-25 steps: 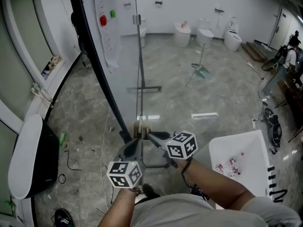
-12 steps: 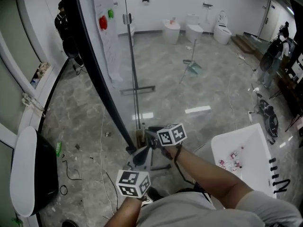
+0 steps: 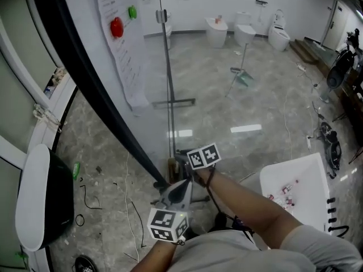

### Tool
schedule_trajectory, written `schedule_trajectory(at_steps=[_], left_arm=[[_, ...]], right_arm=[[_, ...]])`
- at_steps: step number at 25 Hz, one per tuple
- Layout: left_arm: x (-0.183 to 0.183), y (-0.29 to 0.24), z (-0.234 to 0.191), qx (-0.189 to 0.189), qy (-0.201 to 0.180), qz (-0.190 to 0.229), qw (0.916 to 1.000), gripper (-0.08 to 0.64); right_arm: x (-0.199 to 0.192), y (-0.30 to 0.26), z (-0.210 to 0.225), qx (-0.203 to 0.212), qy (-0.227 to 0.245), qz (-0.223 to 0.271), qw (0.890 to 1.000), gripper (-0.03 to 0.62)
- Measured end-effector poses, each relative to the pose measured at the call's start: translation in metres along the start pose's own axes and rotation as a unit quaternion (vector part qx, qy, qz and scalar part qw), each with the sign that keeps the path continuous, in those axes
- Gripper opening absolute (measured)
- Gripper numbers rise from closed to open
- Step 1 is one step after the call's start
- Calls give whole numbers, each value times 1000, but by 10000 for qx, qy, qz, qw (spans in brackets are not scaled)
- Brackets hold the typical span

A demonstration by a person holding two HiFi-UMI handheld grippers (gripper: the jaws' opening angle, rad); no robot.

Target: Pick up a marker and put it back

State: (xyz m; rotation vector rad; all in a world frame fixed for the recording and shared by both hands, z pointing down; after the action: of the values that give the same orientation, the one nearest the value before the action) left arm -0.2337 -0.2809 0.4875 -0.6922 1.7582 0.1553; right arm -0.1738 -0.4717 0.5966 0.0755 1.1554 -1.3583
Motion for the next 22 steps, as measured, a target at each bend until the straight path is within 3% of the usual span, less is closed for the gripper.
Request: schedule_trajectory(at_steps=[8, 14, 22], left_arm=[[-1, -11, 1, 185, 47, 7, 9998, 2], [4, -16, 5, 277, 70, 74, 9996, 2], [31, -23, 18, 318, -103, 328, 9989, 2]], right_arm=[[9, -5, -5, 296, 316, 50, 9991, 71], [18, 20, -21, 529, 675, 370, 9956, 66], [47, 81, -53, 523, 1639, 1123, 9787, 66]])
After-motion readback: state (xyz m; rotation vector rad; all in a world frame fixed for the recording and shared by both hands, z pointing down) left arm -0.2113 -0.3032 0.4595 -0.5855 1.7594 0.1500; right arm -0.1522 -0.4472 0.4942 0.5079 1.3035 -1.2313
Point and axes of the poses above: the fingertips, and each gripper's own axes: y backward along the fingers, z to its right, x out of its top, the point moved 9 cm from there along y, backward along the fingers, and after that the axes turned 3 degrees about -x, right-handed, at the moved point
